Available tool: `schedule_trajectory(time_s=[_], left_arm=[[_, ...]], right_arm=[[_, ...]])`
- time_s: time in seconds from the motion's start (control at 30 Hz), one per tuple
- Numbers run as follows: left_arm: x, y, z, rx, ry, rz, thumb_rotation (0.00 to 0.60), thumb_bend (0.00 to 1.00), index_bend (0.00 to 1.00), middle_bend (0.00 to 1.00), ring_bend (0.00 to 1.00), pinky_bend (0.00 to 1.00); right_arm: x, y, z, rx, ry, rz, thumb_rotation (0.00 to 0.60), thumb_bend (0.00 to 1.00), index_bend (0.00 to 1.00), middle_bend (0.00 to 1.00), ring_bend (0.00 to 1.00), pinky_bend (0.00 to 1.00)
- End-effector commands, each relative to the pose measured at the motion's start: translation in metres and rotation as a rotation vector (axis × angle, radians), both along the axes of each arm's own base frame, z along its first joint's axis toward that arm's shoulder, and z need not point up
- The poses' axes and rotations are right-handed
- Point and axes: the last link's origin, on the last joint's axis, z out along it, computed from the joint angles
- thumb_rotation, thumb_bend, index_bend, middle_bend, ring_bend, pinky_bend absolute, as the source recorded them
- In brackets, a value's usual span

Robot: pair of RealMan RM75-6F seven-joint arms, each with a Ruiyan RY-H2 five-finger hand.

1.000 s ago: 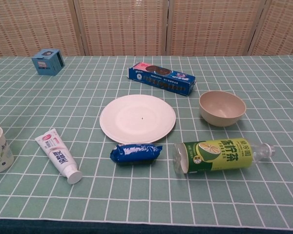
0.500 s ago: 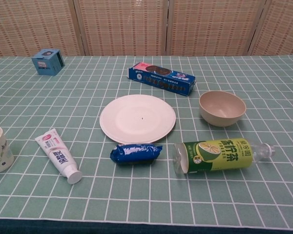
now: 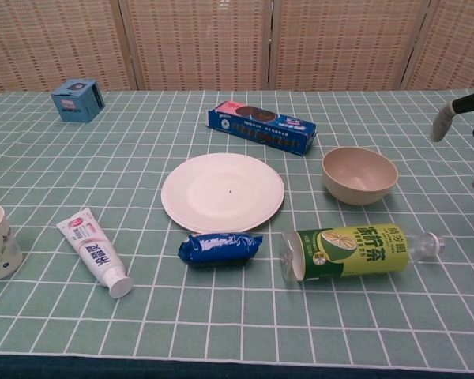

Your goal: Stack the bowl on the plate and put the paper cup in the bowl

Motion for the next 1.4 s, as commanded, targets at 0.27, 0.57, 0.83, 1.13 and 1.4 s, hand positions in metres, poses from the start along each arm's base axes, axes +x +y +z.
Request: schedule_trajectory(time_s=[0.27,0.57,0.83,1.13,1.4], left_arm=[[-0.003,-0.005,0.001,0.002,-0.015,0.016,0.6,0.22,0.2,0.31,0.26,0.35],[-0.004,-0.007,0.001,0.005,-0.021,0.019,0.6,0.22,0.2,0.3,0.25,0.35],[-0.006,-0.008,0.003,0.009,-0.029,0.025,0.6,0.22,0.2,0.3,0.25,0.35],[-0.007,-0.008,0.001,0.003,-0.034,0.026,0.6,0.22,0.19,0.3,0.25,0.35],[-0.006,-0.007,0.002,0.006,-0.036,0.022,0.6,0.22,0.19,0.3,0.25,0.35]], right_arm=[[0.012,-0.031,-0.049,0.06,0.02,0.027,0.6,0.13,0.38,0.89,0.89,0.99],[0.017,-0.043,-0.077,0.085,0.006,0.026,0.6,0.17,0.42,0.89,0.89,0.99],[0.02,-0.049,-0.086,0.092,-0.007,0.032,0.6,0.29,0.51,0.9,0.9,0.99],[0.017,-0.05,-0.091,0.101,0.004,0.031,0.6,0.37,0.56,0.91,0.91,1.0],[0.025,-0.049,-0.081,0.074,-0.02,0.075,0.6,0.4,0.59,0.92,0.91,1.0]])
